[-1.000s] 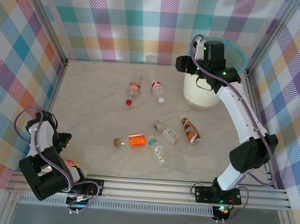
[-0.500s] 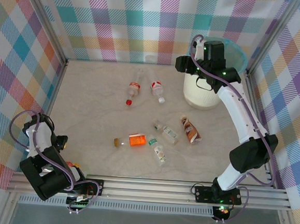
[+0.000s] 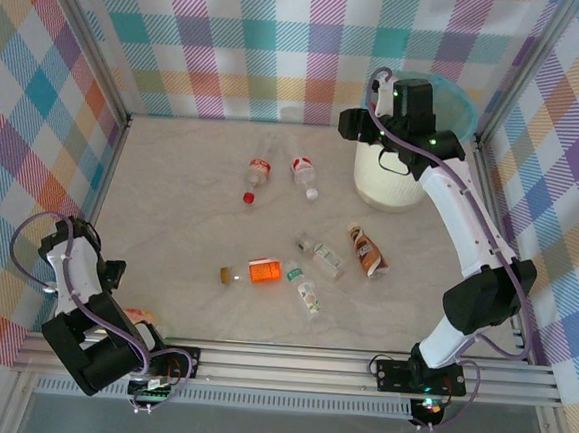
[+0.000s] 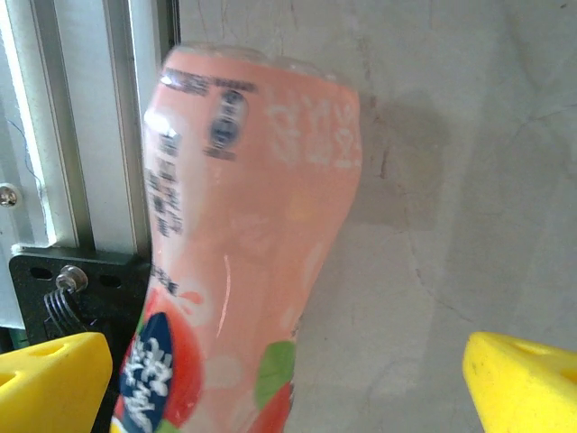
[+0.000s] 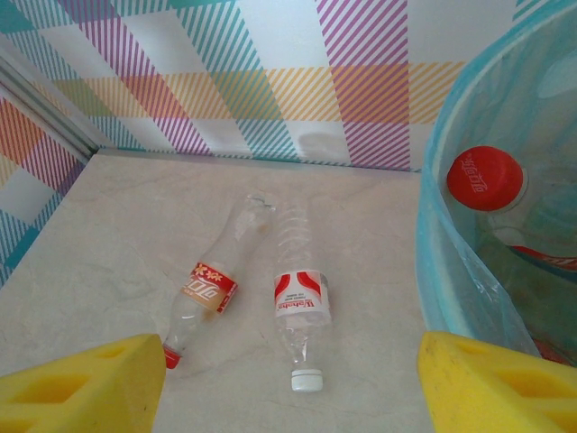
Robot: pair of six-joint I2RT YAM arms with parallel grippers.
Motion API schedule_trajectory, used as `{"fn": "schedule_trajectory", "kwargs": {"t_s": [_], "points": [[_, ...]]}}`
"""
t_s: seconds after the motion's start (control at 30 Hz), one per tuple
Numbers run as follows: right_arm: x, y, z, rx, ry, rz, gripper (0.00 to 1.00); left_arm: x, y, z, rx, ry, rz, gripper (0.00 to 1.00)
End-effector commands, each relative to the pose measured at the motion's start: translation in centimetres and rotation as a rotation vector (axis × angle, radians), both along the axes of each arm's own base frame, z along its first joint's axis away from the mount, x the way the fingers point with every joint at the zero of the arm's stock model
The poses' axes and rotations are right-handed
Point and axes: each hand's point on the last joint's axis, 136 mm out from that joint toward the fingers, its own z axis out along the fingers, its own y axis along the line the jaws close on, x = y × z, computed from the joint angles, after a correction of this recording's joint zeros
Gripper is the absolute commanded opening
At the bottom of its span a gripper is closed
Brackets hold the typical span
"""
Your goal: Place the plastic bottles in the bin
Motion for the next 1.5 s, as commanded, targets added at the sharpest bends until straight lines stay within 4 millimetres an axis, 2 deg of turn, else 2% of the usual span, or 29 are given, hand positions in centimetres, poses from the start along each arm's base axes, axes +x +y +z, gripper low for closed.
{"fn": "schedule_trajectory", "kwargs": {"t_s": [0.0,0.13,0.33,0.53,0.8,0.97,1.13,1.23,1.3,1.37,1.47], "points": [[-0.3,0.5,1.6,0.009,-0.04,0.029,0.74,-1.0,0.2,1.2,0.018,0.032,0.019,1.0],[-0.2,0.4,1.7,0.007,-0.043,0.029,0.74,-0.9,-0.2,0.1,-0.021,0.041,0.021,1.0],[-0.2,-0.1,1.3,-0.005,-0.037,0.024,0.75,0.0,-1.5,-3.0,-0.13,0.031,0.018,1.0],[-0.1,-0.4,0.7,-0.007,-0.023,0.019,0.75,0.0,-2.4,-4.6,-0.174,0.018,0.024,1.0],[0.2,-0.1,0.0,-0.004,-0.005,0.026,0.75,0.6,-2.3,-6.2,-0.2,0.02,0.003,0.99],[0.2,-0.1,-0.1,-0.005,-0.002,0.026,0.75,1.4,-1.8,-6.0,-0.176,-0.022,-0.017,0.83],[0.0,-0.1,0.5,0.007,-0.009,0.027,0.75,3.0,-0.8,-4.1,-0.124,-0.111,-0.053,0.73],[-0.2,0.2,1.0,0.029,-0.012,0.041,0.75,5.1,0.0,-1.4,-0.065,-0.229,-0.109,0.71],[-0.4,0.7,1.3,0.05,-0.01,0.062,0.74,7.3,0.5,1.4,-0.014,-0.364,-0.186,0.71],[-0.9,1.8,1.8,0.075,-0.009,0.105,0.73,10.0,0.6,5.6,0.05,-0.535,-0.3,0.71],[-1.6,3.4,2.3,0.092,-0.011,0.164,0.73,12.6,0.1,10.6,0.134,-0.611,-0.453,0.69]]}}
